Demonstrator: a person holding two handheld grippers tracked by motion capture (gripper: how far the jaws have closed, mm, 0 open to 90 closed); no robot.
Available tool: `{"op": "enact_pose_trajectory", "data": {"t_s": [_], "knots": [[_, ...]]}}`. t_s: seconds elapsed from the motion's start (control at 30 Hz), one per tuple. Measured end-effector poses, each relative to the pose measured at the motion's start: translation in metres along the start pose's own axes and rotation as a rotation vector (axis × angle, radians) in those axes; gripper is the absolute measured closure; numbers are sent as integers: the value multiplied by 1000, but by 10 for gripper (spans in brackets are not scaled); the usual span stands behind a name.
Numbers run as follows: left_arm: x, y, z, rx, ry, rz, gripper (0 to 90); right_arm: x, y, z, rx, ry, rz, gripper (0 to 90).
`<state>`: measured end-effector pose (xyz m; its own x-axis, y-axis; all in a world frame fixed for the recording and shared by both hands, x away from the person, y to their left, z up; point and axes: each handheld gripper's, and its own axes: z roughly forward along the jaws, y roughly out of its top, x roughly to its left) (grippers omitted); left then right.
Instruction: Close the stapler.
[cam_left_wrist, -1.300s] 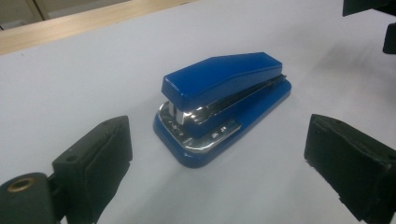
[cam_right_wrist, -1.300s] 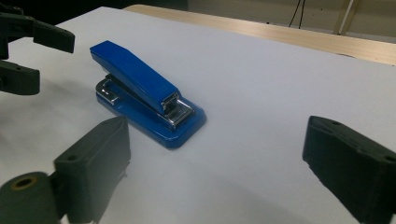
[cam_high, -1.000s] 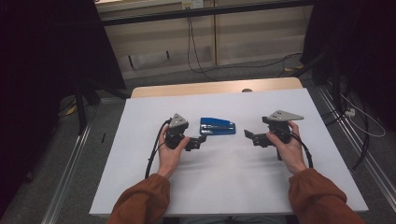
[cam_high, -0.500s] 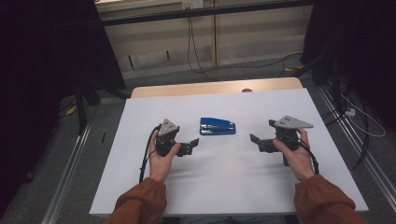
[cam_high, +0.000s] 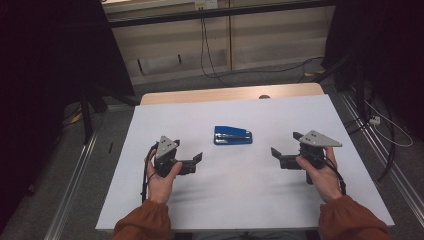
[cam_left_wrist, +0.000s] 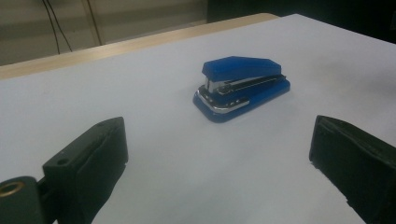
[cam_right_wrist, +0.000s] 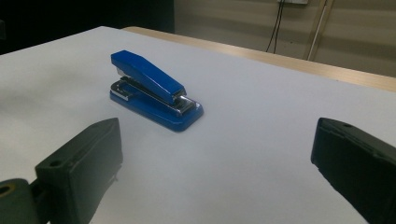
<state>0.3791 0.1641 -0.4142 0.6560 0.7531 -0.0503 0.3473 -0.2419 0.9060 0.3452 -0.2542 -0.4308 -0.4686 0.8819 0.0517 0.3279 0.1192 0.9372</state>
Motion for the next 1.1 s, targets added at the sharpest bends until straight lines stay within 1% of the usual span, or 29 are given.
{"op": "enact_pose_trajectory", "data": {"t_s": [0.1,0.17,0.23,0.3,0.4,0.53,0.67,0.73,0.77,0.83,0.93,0.97,1.1], "knots": [[2,-4,-6,-6,2,-8,46,1,-1,-5,-25,-17,7,22],[3,-6,-10,-11,4,-5,46,2,0,-9,-33,-18,8,22],[3,-7,-14,-6,-3,2,46,2,-1,-10,-32,-20,12,21],[3,-9,-17,-11,10,0,39,1,-3,-12,-26,-25,14,21],[4,-12,-21,-9,-3,3,38,-1,-6,-15,-24,-44,18,20],[5,-17,-29,-10,9,2,38,-3,-9,-20,-30,-64,27,20],[7,-21,-37,-29,28,-14,39,-3,-12,-27,-36,-78,26,20],[8,-22,-42,-28,8,-11,40,-3,-15,-30,-25,-85,19,20],[8,-23,-44,-30,6,-7,42,-3,-16,-32,-22,-92,14,20],[8,-24,-47,-45,20,-14,44,-4,-18,-36,-22,-101,17,20],[8,-27,-54,-49,44,-18,44,-4,-21,-44,-42,-124,28,19],[8,-28,-55,-52,53,-20,44,-4,-22,-47,-42,-125,34,19],[8,-30,-60,-48,63,-25,44,-4,-25,-59,-52,-156,42,21]]}}
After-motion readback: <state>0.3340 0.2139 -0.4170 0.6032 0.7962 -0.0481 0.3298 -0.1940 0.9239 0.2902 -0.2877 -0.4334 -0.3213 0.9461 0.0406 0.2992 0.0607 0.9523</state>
